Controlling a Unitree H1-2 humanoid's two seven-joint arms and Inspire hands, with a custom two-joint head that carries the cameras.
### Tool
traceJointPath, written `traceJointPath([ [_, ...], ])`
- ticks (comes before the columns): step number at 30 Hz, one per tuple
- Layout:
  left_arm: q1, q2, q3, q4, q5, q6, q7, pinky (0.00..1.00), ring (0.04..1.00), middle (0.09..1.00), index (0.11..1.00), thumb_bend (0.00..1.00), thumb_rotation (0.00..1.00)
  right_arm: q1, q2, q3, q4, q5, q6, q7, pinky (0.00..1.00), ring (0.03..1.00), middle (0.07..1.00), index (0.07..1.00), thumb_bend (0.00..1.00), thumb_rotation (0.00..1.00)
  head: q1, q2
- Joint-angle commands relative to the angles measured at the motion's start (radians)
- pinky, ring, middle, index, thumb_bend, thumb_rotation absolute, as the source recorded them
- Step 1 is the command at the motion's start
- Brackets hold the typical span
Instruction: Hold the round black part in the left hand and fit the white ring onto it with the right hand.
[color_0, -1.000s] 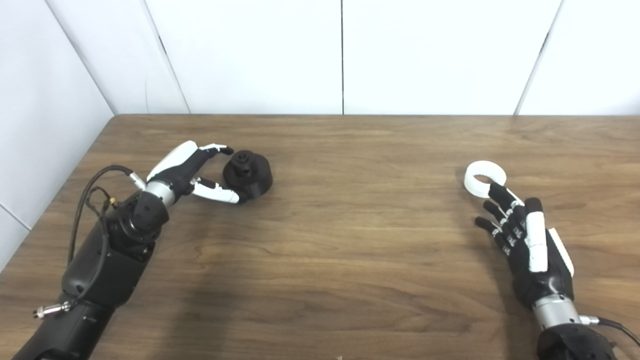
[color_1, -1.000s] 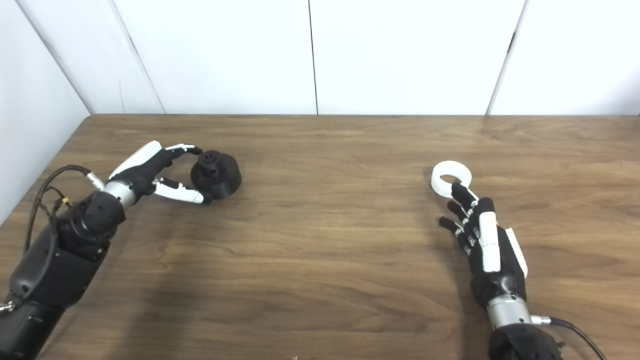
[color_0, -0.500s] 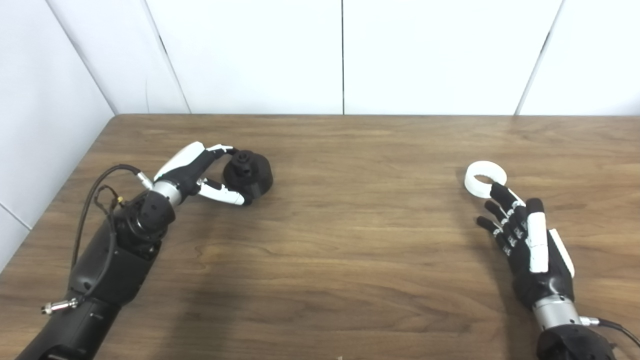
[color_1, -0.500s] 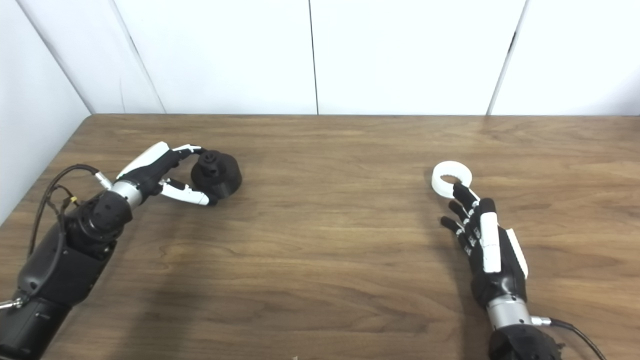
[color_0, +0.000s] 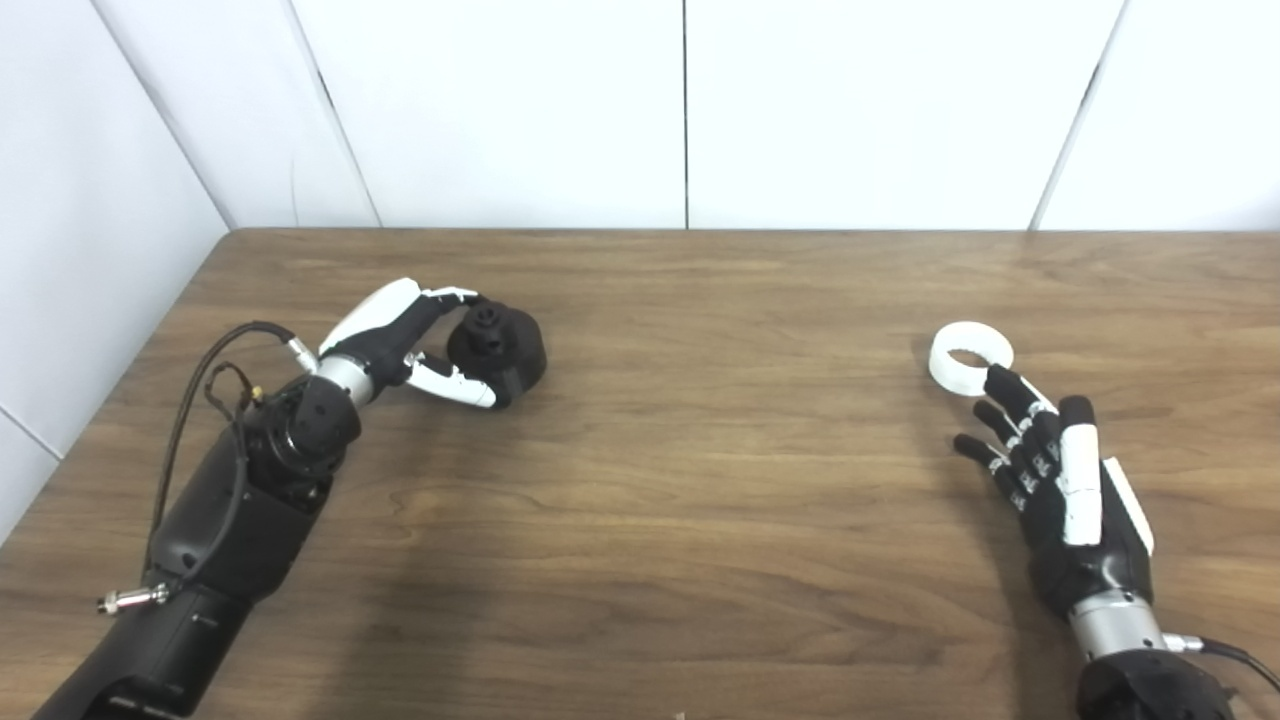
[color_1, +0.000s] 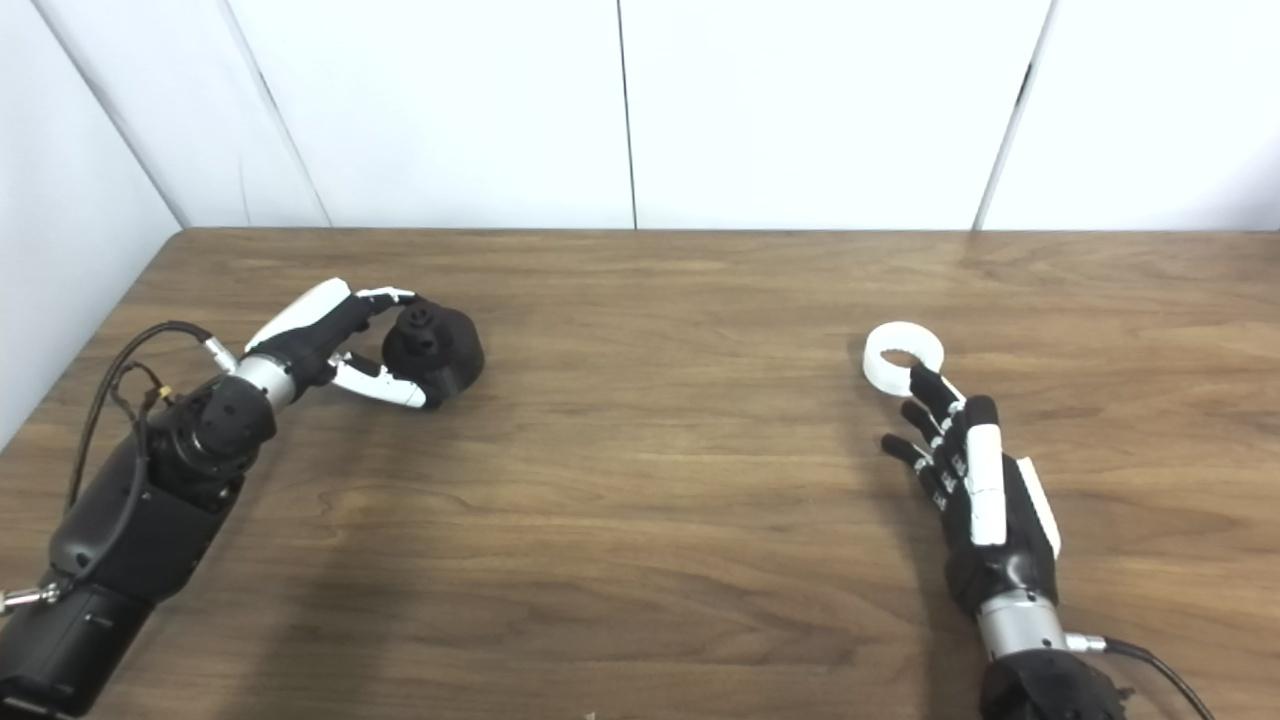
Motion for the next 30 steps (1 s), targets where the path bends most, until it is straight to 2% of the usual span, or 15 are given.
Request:
traceJointPath([
  [1,-0.053,0.021,0.01,-0.005,0.022,-0.028,0.031,0.89,0.991,0.948,0.802,0.99,0.29,0.022,0.014,-0.001,-0.035,0.0,-0.044,-0.001,0.8,0.919,0.922,0.864,0.61,1.0,0.001,0.001],
  [8,-0.048,0.015,0.018,0.002,0.041,-0.048,0.049,0.89,0.982,0.925,0.721,0.92,0.21,0.026,0.008,-0.002,-0.039,0.008,-0.042,0.007,0.82,0.93,0.93,0.871,0.62,1.0,0.003,0.003],
  [15,-0.044,0.016,0.013,-0.006,0.057,-0.035,0.044,0.89,0.992,0.927,0.693,0.9,0.2,0.027,0.002,-0.004,-0.036,0.013,-0.048,0.014,0.82,0.931,0.929,0.874,0.63,1.0,0.006,0.004],
  [30,-0.034,0.008,0.024,-0.003,0.058,-0.051,0.075,0.86,0.967,0.903,0.657,0.87,0.12,0.023,-0.008,-0.003,-0.036,0.012,-0.051,0.02,0.8,0.928,0.925,0.874,0.63,1.0,0.005,0.007],
])
